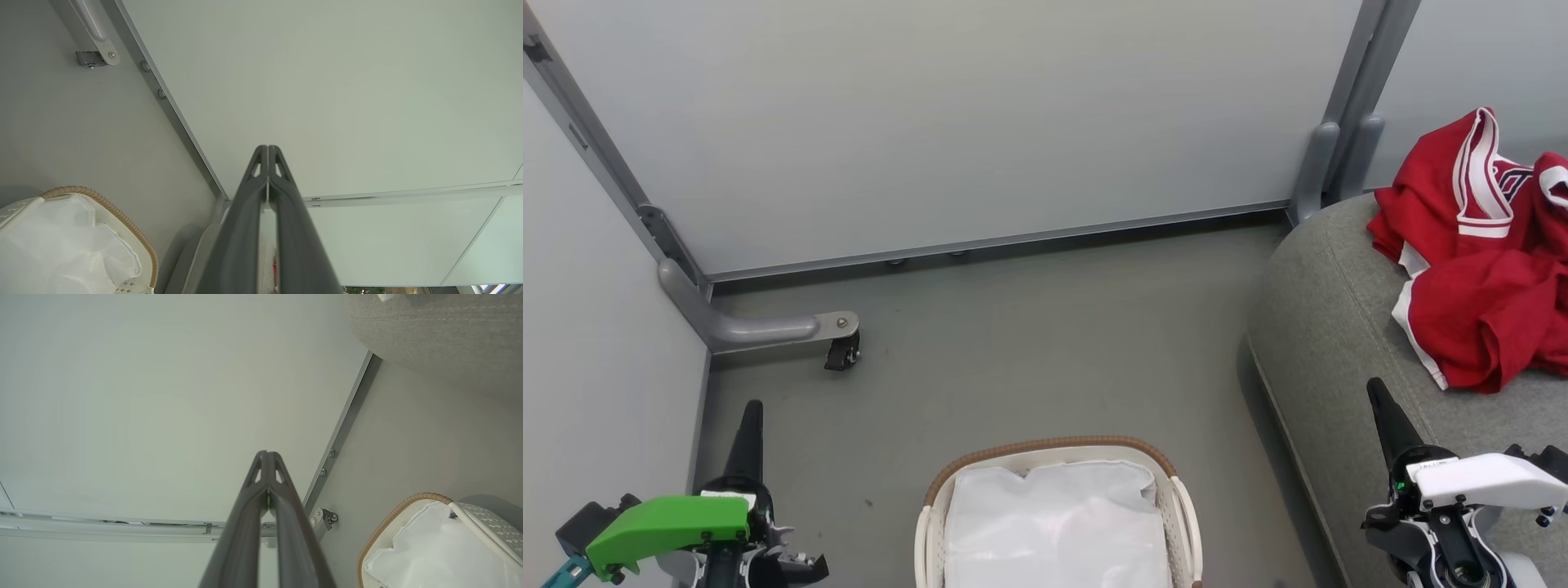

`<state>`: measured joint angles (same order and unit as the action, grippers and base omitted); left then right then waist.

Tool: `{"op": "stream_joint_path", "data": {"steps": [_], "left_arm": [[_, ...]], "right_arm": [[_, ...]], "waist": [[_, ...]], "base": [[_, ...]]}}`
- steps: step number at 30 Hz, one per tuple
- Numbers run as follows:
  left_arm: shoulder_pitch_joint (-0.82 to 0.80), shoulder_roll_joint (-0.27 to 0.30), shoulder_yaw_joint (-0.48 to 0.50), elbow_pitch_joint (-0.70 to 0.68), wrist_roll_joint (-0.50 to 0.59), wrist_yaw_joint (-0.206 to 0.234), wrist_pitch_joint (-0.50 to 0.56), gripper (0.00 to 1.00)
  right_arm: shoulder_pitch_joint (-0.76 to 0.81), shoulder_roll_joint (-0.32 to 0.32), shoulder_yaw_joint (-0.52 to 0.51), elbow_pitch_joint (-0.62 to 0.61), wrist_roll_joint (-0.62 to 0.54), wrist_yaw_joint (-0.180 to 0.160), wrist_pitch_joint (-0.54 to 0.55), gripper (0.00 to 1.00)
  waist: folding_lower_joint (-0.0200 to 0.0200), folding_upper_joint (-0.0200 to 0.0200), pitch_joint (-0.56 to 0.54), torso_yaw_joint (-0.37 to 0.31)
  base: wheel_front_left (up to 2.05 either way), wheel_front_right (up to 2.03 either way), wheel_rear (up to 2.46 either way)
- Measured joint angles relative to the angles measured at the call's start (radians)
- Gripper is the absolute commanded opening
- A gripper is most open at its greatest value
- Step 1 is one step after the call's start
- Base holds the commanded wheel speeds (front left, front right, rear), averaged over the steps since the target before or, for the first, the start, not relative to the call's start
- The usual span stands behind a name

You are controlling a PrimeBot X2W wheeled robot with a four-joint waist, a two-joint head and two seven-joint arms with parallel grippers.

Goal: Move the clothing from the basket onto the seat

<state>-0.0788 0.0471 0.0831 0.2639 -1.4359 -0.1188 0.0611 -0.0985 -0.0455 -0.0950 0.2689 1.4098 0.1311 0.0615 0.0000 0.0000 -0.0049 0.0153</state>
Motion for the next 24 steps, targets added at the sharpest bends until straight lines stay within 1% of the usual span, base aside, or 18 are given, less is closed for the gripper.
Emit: {"op": "stream_joint_path", "data": {"steps": [24], "left_arm": [[-0.017, 0.000, 0.025, -0.015, -0.147, -0.009, 0.045, 0.00]], "right_arm": [[-0.005, -0.001, -0.016, -0.020, 0.169, 0.000, 0.045, 0.00]], "waist": [[0.0000, 0.0000, 0.007, -0.013]], "base": [[0.00, 0.00, 0.00]]}}
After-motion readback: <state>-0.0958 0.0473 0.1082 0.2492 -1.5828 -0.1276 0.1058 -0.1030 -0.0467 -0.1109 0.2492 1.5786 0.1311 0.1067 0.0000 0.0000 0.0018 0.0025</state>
